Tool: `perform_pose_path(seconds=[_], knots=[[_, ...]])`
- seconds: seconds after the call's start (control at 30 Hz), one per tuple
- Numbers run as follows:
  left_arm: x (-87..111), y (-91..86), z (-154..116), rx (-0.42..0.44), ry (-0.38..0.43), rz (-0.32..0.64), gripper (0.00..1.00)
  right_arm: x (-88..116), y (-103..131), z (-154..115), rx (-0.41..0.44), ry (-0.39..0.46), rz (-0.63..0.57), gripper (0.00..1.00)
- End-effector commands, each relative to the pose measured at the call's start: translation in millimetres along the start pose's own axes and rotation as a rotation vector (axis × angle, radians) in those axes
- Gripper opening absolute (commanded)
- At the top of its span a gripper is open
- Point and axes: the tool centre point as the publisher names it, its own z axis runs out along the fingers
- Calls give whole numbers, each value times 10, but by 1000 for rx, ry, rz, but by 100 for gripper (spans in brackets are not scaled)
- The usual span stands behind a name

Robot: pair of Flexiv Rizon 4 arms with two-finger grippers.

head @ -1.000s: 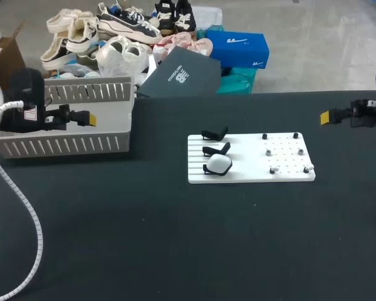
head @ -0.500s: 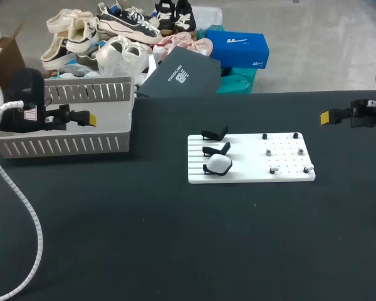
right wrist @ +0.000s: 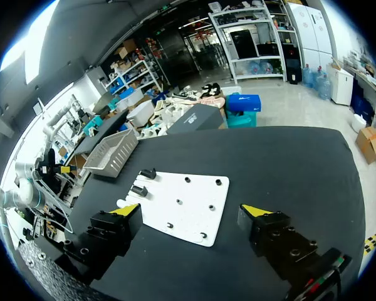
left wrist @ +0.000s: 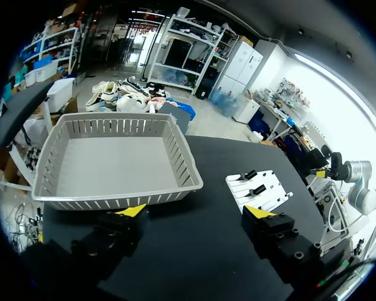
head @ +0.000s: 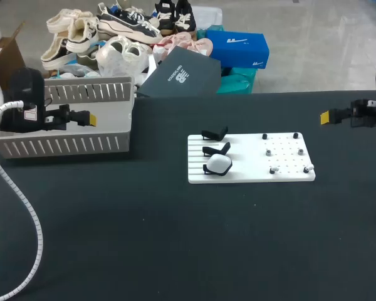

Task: Pick up each earbud case from the left stands, insert the matching earbuds, close the lid, and place the case in the box.

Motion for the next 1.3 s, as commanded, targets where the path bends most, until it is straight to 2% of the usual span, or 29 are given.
perform_pose_path(seconds=[0.03,0.17,0.27,0.33,0.53,0.73,0.8,0.83,0.87,1.13,1.3], knots=[[-11,-4,-1,-3,6,1,100,-4,1,4,2,1,0,100],[-6,-16,1,18,9,5,100,-4,1,4,2,1,0,100],[3,-78,37,35,13,90,100,-4,1,4,2,1,0,100],[-5,-130,29,55,14,113,100,-4,1,4,2,1,0,100],[-69,-348,31,159,-9,291,100,-4,1,4,2,1,0,100],[-133,-554,42,295,15,463,100,-4,1,4,2,1,0,100],[-139,-577,51,304,19,500,100,-4,1,4,2,1,0,100],[-145,-641,59,332,27,566,100,-4,1,4,2,1,0,100],[-146,-667,61,349,33,590,100,-4,1,4,2,1,0,100],[-86,-826,244,400,71,826,100,-4,1,4,2,1,0,100],[-32,-886,399,434,84,895,100,-4,1,4,2,1,0,100]])
